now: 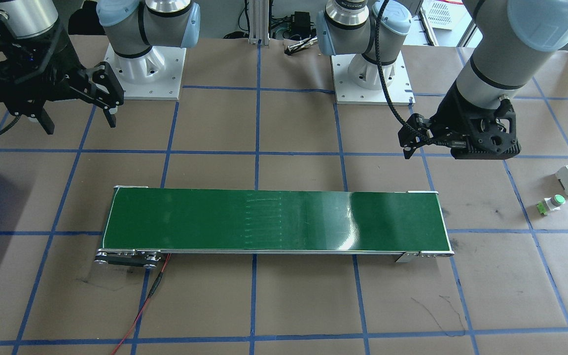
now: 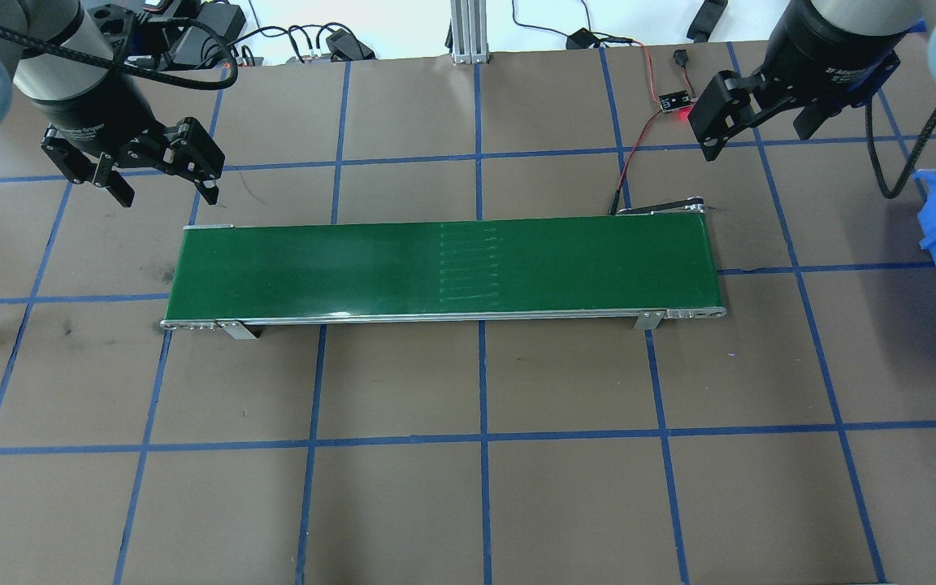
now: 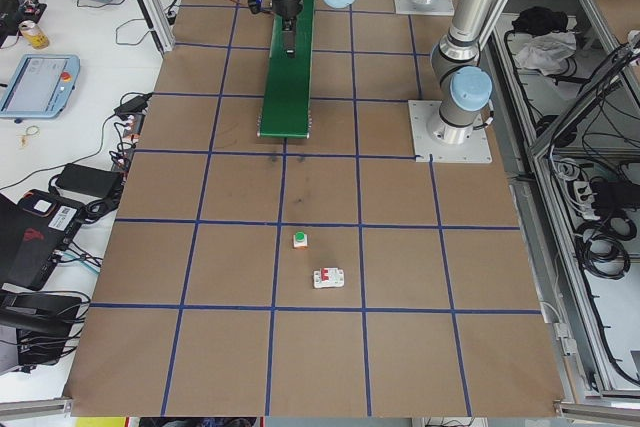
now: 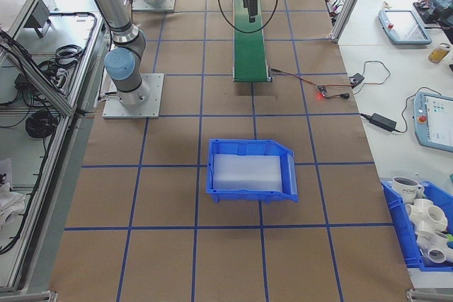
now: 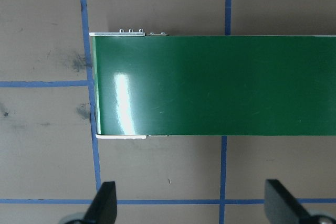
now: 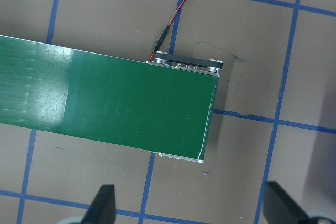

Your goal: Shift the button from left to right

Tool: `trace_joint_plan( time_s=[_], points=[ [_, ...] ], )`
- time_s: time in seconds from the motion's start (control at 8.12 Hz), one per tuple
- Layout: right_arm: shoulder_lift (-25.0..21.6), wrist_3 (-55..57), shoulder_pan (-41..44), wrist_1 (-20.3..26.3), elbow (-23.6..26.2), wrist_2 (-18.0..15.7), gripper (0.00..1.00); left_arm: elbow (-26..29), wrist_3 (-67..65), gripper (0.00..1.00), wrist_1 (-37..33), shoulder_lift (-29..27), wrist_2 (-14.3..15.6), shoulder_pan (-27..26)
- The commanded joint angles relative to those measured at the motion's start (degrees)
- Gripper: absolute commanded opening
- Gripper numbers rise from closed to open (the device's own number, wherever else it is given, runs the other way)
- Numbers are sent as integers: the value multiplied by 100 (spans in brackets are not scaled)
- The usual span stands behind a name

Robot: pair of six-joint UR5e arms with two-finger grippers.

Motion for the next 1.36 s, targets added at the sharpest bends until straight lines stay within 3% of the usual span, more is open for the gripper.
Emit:
trace_joint_plan(
  time_s=[0.0, 0.12, 0.25, 0.37, 0.49, 0.74, 0.99, 1.23],
  points=[
    [0, 0, 0, -9, 0, 0, 100, 26, 15, 100, -3, 20, 25, 0],
    [9, 0, 0, -9, 0, 0, 100, 79, 67, 100, -20, 20, 69, 131],
    [9, 0, 0, -9, 0, 0, 100, 70, 129, 100, -3, 3, 417, 323],
    [9, 0, 0, -9, 0, 0, 100, 70, 651, 100, -3, 11, 1221, 821],
    [9, 0, 0, 0, 0, 0, 100, 88, 1170, 100, -3, 12, 1342, 1375],
    [9, 0, 0, 0, 0, 0, 100, 36, 1875, 100, 398, -93, 1352, 2464],
    [0, 0, 0, 8, 0, 0, 100, -9, 2168, 100, 1399, -321, 1309, 3266],
    [0, 0, 0, 8, 0, 0, 100, -123, 2186, 100, 1500, -724, 757, 3926]
  ],
)
